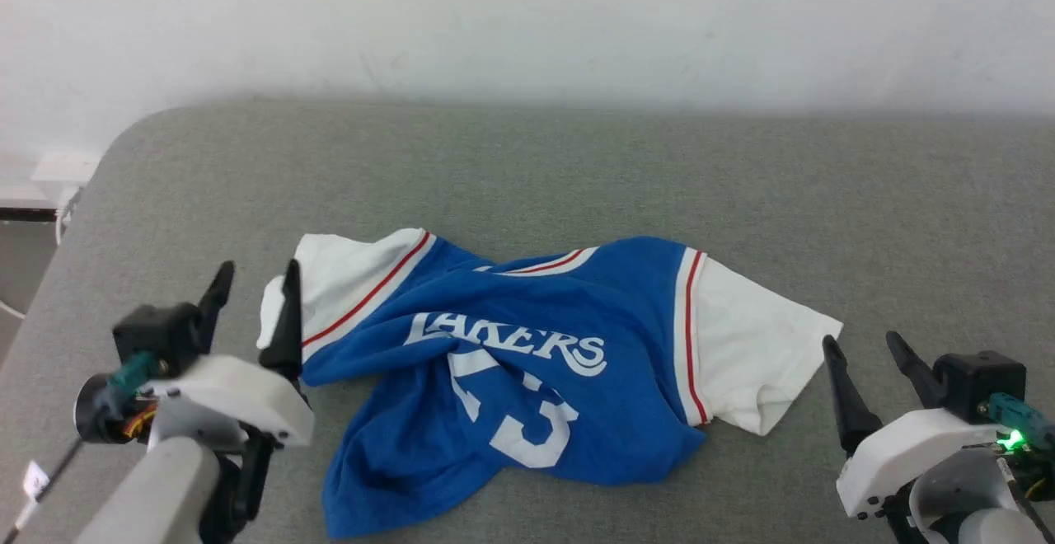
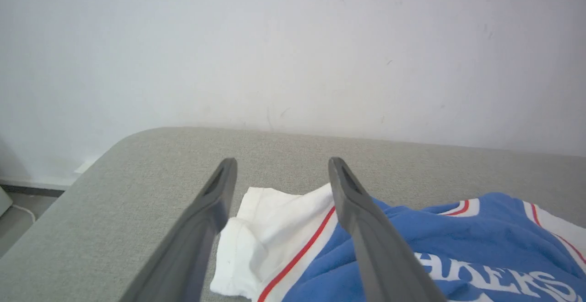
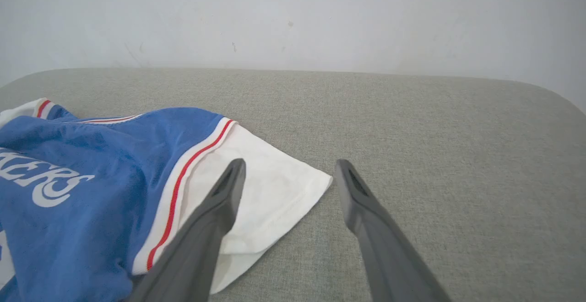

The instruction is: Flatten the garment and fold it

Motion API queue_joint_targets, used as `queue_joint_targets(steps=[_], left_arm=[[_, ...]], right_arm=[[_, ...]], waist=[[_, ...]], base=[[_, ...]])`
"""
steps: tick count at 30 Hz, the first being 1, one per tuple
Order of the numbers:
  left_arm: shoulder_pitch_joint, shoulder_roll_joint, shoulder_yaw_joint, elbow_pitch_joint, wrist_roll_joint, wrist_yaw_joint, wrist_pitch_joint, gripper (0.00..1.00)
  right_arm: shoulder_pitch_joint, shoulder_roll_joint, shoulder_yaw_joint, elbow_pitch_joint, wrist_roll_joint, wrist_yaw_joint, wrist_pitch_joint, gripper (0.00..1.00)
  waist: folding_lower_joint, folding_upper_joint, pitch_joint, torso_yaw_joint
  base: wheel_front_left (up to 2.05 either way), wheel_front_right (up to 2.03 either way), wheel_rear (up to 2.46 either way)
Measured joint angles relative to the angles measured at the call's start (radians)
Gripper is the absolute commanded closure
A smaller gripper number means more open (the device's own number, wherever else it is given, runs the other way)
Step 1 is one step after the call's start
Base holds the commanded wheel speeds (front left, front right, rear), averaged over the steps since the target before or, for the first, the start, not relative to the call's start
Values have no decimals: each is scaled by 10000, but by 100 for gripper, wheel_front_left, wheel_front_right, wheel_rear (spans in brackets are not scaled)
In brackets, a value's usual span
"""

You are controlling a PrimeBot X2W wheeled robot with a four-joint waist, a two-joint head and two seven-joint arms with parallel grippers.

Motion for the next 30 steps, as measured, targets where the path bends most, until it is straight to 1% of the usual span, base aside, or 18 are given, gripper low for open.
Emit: queue_joint_targets(steps=[1,3,5,6,8,10,12,17,18,20,23,26,30], left_arm=[[125,46,-65,-224,345,-63,-286,0],[363,23,-6,-662,1011,73,-554,0],[688,-107,313,-1425,1676,113,-614,0],[865,-230,522,-1918,2067,59,-617,0],[1315,-771,1106,-2821,2458,-253,-629,0],[1836,-1101,1421,-3290,3135,-510,-627,0],[2253,-1375,1672,-3511,3714,-742,-629,0],[2759,-1914,1743,-3442,4725,-1398,-627,0],[2810,-2010,1724,-3361,4897,-1532,-627,0],[2882,-2219,1693,-3156,5181,-1678,-627,0],[2898,-2456,1653,-2905,5574,-1848,-627,0],[2901,-2807,1737,-2763,5708,-1942,-627,0],[2900,-3120,1864,-2658,5825,-2123,-627,0]], right_arm=[[-1,-19,-17,-54,-2,0,159,0],[-1,-102,-29,-102,38,0,690,0],[-7,-316,-35,-98,128,0,1469,0],[-28,-445,-27,-88,217,0,1918,0],[-136,-686,-56,-58,476,0,2909,0],[-392,-1035,-67,-40,652,0,3883,0],[-732,-1377,-119,-52,807,0,4702,0],[-1551,-1806,-401,374,1076,0,6613,0],[-1693,-1883,-458,479,1070,0,6838,0],[-1989,-1952,-677,708,1070,-2,7193,0],[-2326,-2034,-748,1143,1007,0,7549,0],[-2465,-2128,-748,1705,663,0,7555,0],[-2518,-2115,-832,2263,197,0,7221,0]], waist=[[0,0,-26,63],[1,0,-67,193],[1,0,-92,331],[0,0,-95,399],[0,0,-75,529],[1,0,-28,669],[1,0,36,822],[2,0,257,1204],[2,0,305,1287],[2,0,405,1461],[2,0,558,1717],[2,0,708,1955],[1,0,912,2206]], base=[[0,0,0],[0,0,0],[0,0,0],[0,0,0],[0,0,0],[0,0,0],[0,0,0],[0,0,0],[0,0,0],[0,0,0],[0,0,0],[0,0,0],[0,0,0]])
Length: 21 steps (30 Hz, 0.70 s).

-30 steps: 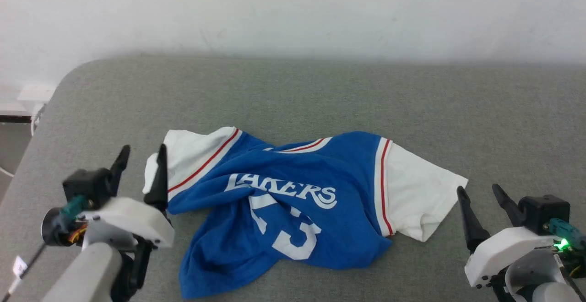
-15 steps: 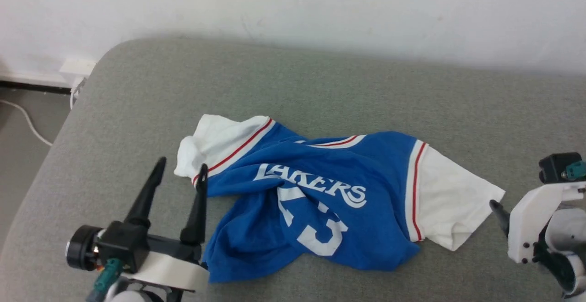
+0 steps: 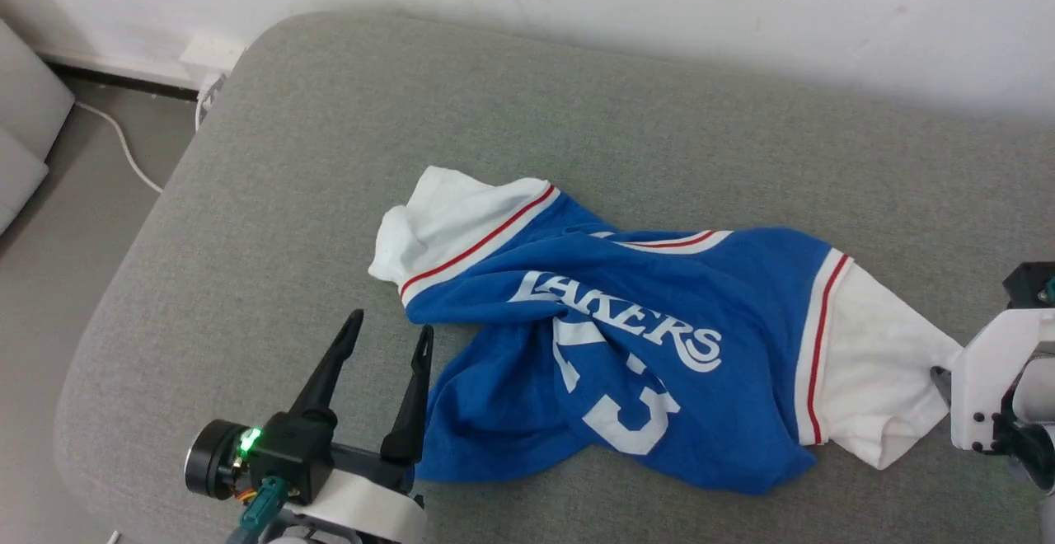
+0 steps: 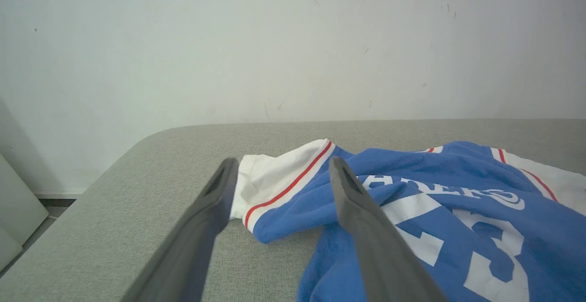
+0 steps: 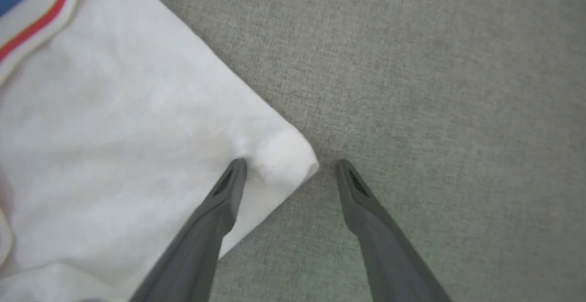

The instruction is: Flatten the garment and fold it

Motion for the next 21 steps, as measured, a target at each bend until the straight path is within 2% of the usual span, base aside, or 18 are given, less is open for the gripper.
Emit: queue_joint_targets(steps=[3,4,5,12,18,21], left_arm=[[-4,-201,176,23,81,-159,0,0],[-6,-244,251,27,84,-188,0,0],[-6,-272,326,40,104,-249,0,0],[5,-397,802,148,288,-510,0,0],[182,-447,1051,188,385,-683,0,0],[183,-497,1175,180,420,-698,0,0]], right_arm=[[-174,86,-65,251,10,-6,-328,0],[-226,77,-21,318,10,-17,-403,57],[-270,71,27,384,10,-17,-508,100],[-345,136,221,663,-17,15,-1383,100],[117,-500,-249,525,-295,12,-1467,100],[389,-573,-619,257,-318,12,-1323,100]], waist=[[0,0,151,115],[0,0,193,135],[0,0,222,137],[1,0,70,-142],[1,0,-292,-681],[0,0,-460,-944]], base=[[0,0,0],[0,0,0],[0,0,0],[0,0,0],[0,0,0],[0,0,0]])
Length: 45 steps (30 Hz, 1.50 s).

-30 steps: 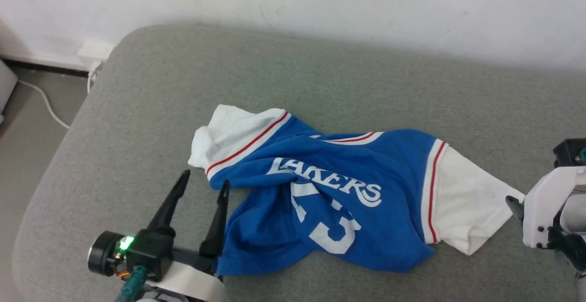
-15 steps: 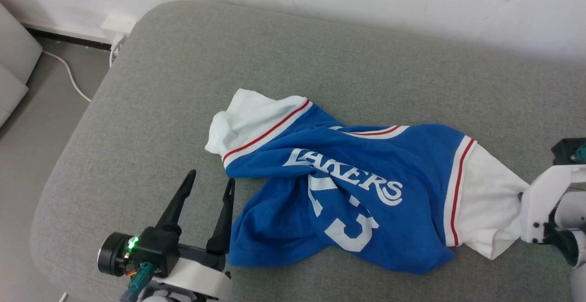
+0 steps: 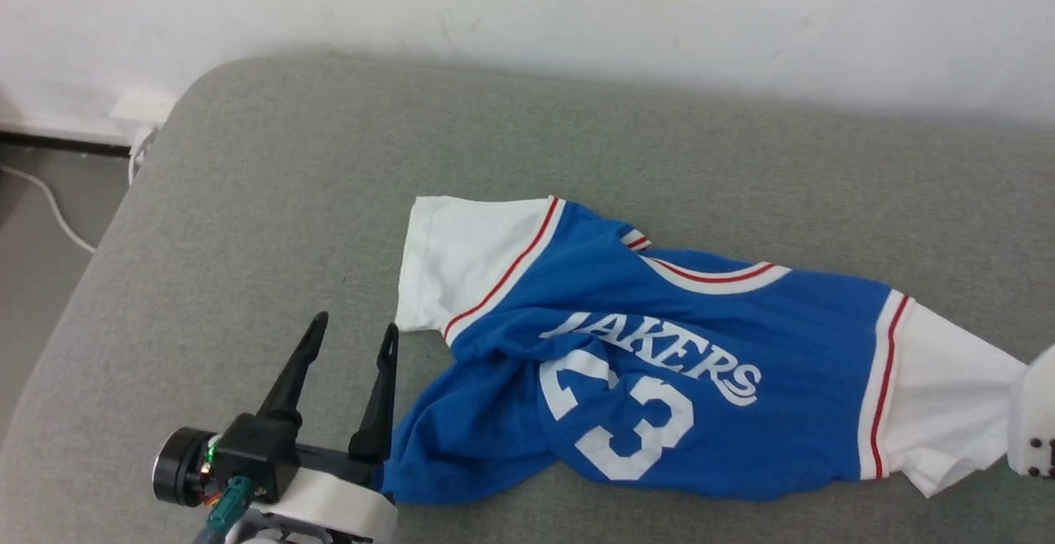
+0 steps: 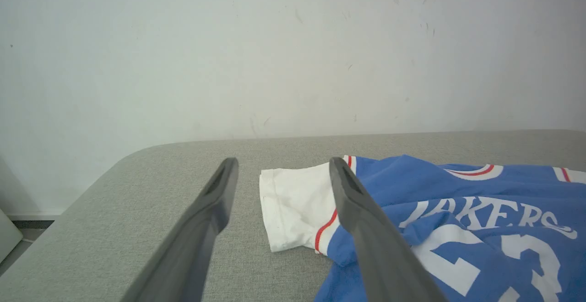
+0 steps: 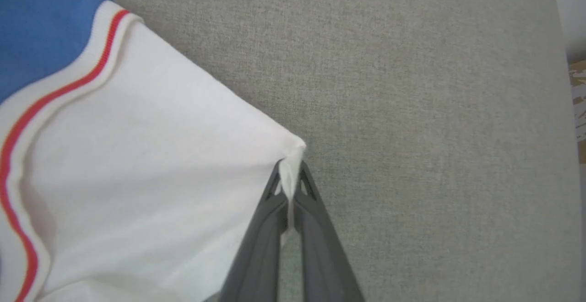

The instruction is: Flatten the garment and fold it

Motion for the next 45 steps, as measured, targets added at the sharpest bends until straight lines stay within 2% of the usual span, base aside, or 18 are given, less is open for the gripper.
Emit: queue_joint_targets(steps=[4,5,6,14,19,21,25,27,30,35,39,42,45], left_arm=[[1,-69,123,-2,0,-107,0,0],[0,-81,140,4,0,-146,0,0],[0,-90,167,15,0,-165,0,0],[-305,-52,117,282,-104,-384,0,0],[-1189,387,-368,1104,-522,-516,368,0],[-1784,790,-855,1473,-709,-527,1028,0],[-3148,1733,-1708,2105,-1611,-531,2700,0],[-3989,2493,-2389,2282,-2015,-529,3356,0],[-5181,3647,-3321,2663,-2811,-577,4197,0],[-6829,5060,-4435,3400,-4489,-579,5996,0],[-7769,5693,-4986,4174,-5873,-591,7657,0],[-8209,5839,-5020,4920,-6964,-591,9016,0],[-8505,5877,-5032,5375,-7563,-591,10109,0]], right_arm=[[390,-4,-343,-130,-69,0,263,100],[499,19,-389,-130,-90,0,291,88],[574,67,-391,-134,-82,0,272,0],[614,727,-207,-959,140,-2,-1824,0],[706,1340,-282,-2107,537,-2,-3492,0],[782,1689,-330,-2571,669,-12,-4209,0],[1170,2000,205,-3459,608,-13,-5678,0],[1290,2130,518,-3768,566,-13,-6473,0],[1313,2219,815,-3783,445,-13,-7311,0],[1316,2406,1083,-3453,435,-12,-7898,0],[1234,2520,1183,-3156,433,-12,-8163,0],[1081,2579,1277,-2945,395,-12,-8287,0],[983,2606,1264,-2773,362,-12,-8393,0]], waist=[[0,0,-146,-341],[0,0,-171,-417],[0,0,-193,-491],[0,0,-295,-1072],[0,0,-321,-1449],[0,0,-289,-1612],[-1,0,-125,-1971],[1,0,19,-2161],[0,0,284,-2462],[1,0,830,-2953],[1,0,1303,-3318],[3,0,1623,-3602],[1,0,1899,-3860]], base=[[0,0,0],[0,0,0],[0,0,0],[0,0,0],[0,0,0],[0,0,0],[0,0,0],[0,0,0],[0,0,0],[0,0,0],[0,0,0],[0,0,0],[0,0,0]])
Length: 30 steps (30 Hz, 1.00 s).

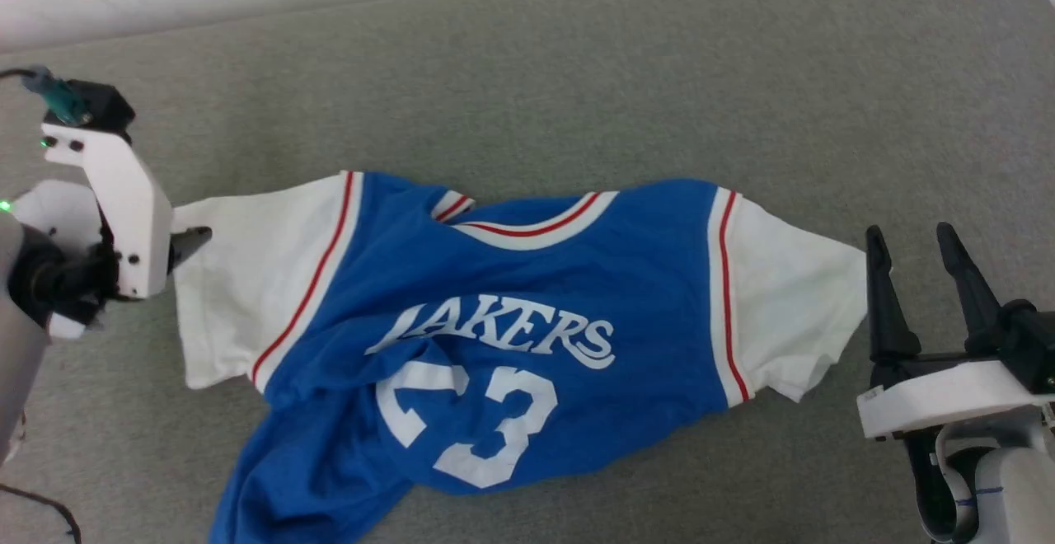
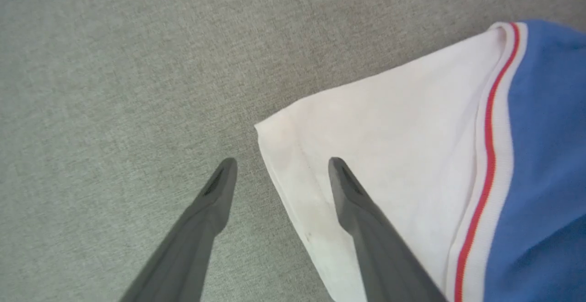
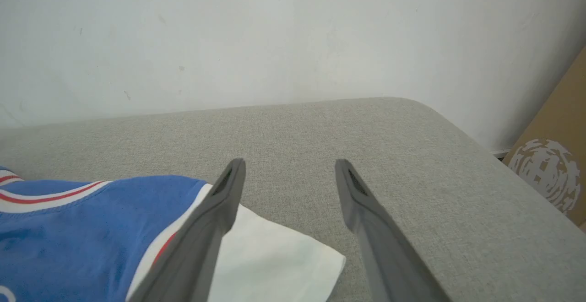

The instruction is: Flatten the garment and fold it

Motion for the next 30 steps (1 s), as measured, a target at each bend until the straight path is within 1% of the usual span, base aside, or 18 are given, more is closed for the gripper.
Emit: queue_joint_targets(steps=[2,7,14,15,16,18,21,24,26,28,30], left_arm=[[-212,19,35,128,-207,0,311,0],[-614,105,-84,405,-113,15,690,0],[-1058,173,-405,541,100,79,1453,0],[-1118,171,-433,531,65,79,1622,14],[-1175,171,-454,508,4,79,1829,100],[-1200,157,-460,399,-209,79,2144,100],[-1133,77,-437,268,-249,102,1871,100],[-896,-69,-439,232,-151,167,1037,100],[-731,-138,-445,217,111,209,282,100],[-575,-253,-403,188,384,447,-648,100],[-476,-362,-380,56,662,646,-1436,100]], right_arm=[[-61,17,-54,104,-27,0,-63,0],[-122,40,-94,286,-61,0,-136,0],[-180,63,-79,382,-90,0,-151,0],[-183,67,-82,384,-94,0,-151,0],[-184,69,-104,393,-109,0,-151,0],[-183,71,-163,422,-136,0,-151,0],[-183,75,-280,466,-148,0,-148,0],[-168,79,-374,464,-274,0,-42,0],[-114,33,-403,468,-341,0,236,0],[-39,-119,-397,518,-305,0,738,0],[46,-435,-378,527,-163,0,1409,0]], waist=[[0,0,163,-151],[0,0,506,-420],[-3,0,825,-547],[-3,0,853,-546],[-3,0,873,-540],[-2,0,887,-503],[-2,0,849,-410],[-2,0,717,-290],[-1,0,595,-188],[-1,0,442,-74],[-2,0,281,74]], base=[[0,0,0],[0,0,0],[0,0,0],[0,0,0],[0,0,0],[0,0,0],[0,0,0],[0,0,0],[0,0,0],[0,0,0],[0,0,0]])
